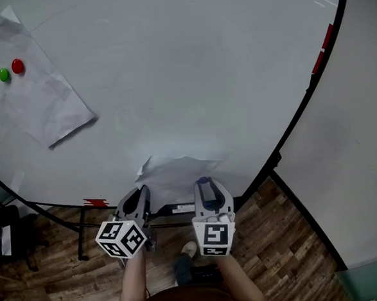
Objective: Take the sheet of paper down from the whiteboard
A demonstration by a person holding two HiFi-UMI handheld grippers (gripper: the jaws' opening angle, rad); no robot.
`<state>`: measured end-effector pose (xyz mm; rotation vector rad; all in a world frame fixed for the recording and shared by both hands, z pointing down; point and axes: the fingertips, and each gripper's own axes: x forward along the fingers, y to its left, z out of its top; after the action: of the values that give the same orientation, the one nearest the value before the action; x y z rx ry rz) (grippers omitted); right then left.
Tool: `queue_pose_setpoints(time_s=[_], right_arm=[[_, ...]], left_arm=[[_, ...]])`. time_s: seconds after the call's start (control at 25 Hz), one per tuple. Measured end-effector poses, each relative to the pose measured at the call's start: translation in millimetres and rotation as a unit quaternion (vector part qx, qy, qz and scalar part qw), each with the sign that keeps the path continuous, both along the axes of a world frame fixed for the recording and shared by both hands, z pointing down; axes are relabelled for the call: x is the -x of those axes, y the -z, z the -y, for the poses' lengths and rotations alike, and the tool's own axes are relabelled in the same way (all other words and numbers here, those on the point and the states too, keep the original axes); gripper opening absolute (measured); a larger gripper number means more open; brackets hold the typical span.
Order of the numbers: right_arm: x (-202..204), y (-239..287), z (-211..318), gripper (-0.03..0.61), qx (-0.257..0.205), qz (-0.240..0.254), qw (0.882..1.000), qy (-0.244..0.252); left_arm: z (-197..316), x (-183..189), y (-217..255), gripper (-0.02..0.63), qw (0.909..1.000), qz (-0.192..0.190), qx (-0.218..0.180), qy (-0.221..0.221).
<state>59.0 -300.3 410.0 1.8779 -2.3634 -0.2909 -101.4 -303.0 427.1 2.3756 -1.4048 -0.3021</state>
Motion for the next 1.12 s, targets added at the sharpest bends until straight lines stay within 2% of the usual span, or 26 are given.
queue_pose_setpoints(time_s=[0.44, 1.12], right_arm=[[2.8, 1.5, -7.9, 0.137, 0.001, -0.002, 1.000, 0.003], [7.1, 5.6, -13.0, 0.135, 0.000, 0.003, 1.000, 0.003]], left_arm=[[-12.5, 25.4, -2.0, 0.025, 0.9998, -0.015, 0.012, 0.007], [-23.7, 55.0, -6.3, 0.025, 0.9989, -0.031, 0.030, -0.015]])
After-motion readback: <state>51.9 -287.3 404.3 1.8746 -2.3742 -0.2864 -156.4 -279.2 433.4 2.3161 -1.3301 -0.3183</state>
